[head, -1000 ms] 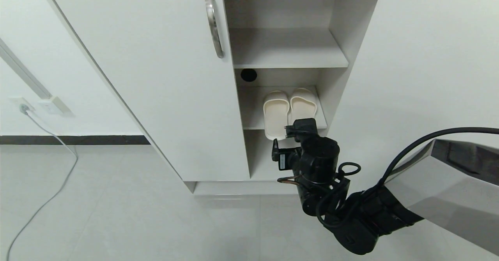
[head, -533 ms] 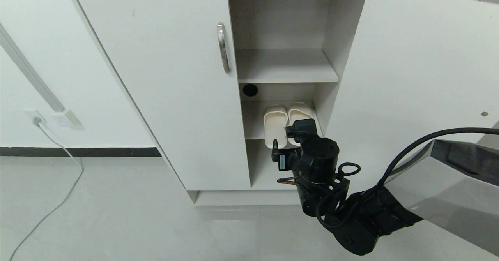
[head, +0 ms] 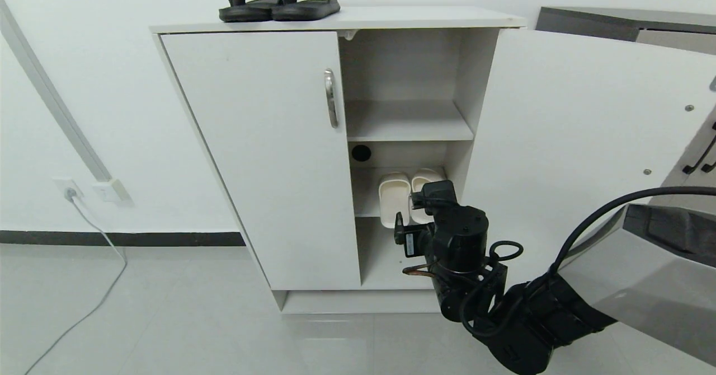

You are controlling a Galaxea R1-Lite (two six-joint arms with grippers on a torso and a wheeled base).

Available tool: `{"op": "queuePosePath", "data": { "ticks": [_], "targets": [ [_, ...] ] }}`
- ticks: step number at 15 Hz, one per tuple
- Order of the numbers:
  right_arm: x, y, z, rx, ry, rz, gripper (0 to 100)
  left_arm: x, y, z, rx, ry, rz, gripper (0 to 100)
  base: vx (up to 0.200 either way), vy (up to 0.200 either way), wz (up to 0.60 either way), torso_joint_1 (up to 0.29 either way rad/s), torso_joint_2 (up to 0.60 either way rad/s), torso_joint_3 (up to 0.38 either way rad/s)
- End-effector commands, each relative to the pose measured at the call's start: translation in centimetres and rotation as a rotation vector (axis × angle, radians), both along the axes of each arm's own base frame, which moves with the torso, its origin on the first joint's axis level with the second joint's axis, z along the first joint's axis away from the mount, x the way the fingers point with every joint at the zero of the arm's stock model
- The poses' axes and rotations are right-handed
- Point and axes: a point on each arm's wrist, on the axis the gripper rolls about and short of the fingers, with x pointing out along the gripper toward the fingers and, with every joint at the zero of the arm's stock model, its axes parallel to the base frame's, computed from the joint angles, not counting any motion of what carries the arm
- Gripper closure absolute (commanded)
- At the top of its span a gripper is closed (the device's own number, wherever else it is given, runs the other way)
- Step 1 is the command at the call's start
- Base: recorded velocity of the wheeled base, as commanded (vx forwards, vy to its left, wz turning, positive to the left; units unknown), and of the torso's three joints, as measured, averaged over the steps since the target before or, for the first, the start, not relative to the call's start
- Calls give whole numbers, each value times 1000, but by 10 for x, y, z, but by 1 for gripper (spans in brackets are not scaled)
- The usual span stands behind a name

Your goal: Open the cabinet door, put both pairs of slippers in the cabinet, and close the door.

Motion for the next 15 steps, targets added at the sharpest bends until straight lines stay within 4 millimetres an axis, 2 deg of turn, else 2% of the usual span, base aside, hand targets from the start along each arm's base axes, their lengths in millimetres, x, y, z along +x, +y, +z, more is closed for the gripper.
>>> {"op": "queuePosePath", "data": {
  "ticks": [1, 5, 15],
  "targets": [
    [-1, -1, 0, -4, 3, 3, 0, 0, 0, 0, 0, 1, 0, 100, 0, 0, 0, 7, -2, 203],
    [-2, -1, -4, -13, 12, 4, 0, 0, 0, 0, 0, 1, 0, 100, 0, 0, 0, 3, -2, 112],
    [0, -3, -6, -17, 16, 1, 0, 0, 0, 0, -1, 1, 0, 100, 0, 200, 0, 3, 1, 11]
  ]
}}
